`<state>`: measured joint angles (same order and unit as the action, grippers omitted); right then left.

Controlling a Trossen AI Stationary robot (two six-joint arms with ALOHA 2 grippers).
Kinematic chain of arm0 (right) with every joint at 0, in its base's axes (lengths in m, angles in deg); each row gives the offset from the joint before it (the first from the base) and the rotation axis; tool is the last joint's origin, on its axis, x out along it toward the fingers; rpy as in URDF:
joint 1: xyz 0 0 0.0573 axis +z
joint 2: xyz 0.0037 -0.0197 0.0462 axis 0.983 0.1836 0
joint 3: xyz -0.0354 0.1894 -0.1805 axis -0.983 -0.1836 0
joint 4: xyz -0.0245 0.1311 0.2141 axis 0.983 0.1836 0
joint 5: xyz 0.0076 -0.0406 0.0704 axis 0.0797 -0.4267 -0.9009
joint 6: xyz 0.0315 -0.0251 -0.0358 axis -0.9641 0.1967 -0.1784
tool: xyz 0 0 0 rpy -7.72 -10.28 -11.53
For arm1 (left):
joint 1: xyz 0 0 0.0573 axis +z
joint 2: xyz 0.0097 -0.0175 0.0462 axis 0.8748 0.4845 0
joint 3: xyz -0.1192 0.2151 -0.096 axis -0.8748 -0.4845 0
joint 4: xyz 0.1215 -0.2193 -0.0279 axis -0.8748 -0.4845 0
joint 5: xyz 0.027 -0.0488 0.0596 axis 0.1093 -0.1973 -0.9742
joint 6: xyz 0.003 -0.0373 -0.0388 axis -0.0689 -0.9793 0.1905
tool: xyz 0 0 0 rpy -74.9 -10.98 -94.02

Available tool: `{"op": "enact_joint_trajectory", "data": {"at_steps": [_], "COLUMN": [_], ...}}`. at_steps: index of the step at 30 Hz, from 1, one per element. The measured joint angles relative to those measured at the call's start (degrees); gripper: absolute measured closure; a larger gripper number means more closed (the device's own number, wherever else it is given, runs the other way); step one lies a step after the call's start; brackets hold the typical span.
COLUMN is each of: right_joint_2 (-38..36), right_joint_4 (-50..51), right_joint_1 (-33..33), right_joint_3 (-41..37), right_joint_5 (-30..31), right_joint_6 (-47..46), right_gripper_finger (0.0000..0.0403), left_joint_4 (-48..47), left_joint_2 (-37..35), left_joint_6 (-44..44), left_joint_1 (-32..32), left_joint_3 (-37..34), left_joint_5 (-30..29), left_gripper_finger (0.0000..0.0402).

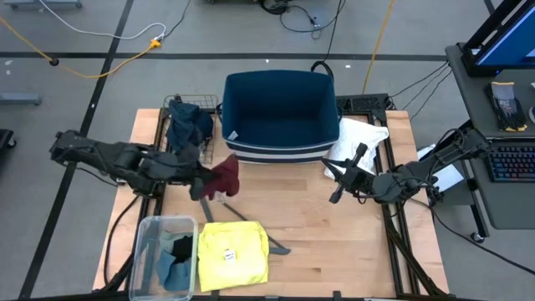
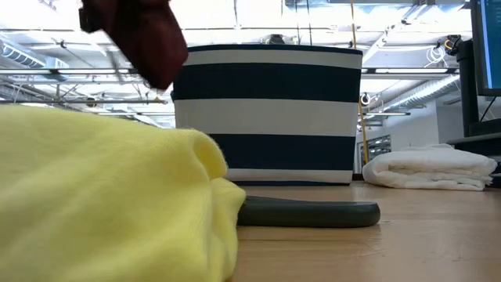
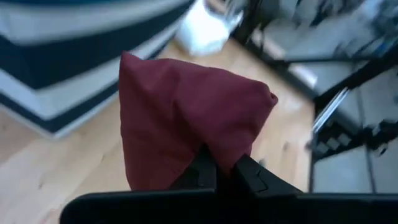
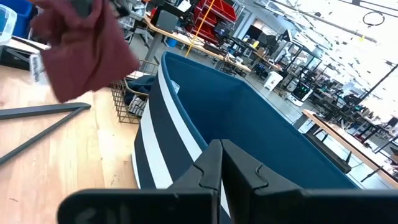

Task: Pick & Place Cloths
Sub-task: Put the red shorts into the wire basket

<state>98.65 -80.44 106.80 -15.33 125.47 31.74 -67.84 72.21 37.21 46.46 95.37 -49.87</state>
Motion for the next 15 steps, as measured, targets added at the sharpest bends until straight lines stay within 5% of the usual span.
{"op": "enact_joint_trajectory", "data": {"at_steps": [15], "right_joint_2": [0.00], "right_joint_4": [-0.02], "right_joint_1": [0.00], "right_joint_3": [0.00], "right_joint_5": [0.05], "right_joint_6": [0.00], "right_gripper_finger": [0.0403], "left_joint_4": [23.61], "left_joint_2": [-8.63], "left_joint_6": [21.93], "left_joint_1": [-1.64], "left_joint_3": [0.04], "left_joint_5": [-16.63], "left_gripper_finger": [0.0400]}}
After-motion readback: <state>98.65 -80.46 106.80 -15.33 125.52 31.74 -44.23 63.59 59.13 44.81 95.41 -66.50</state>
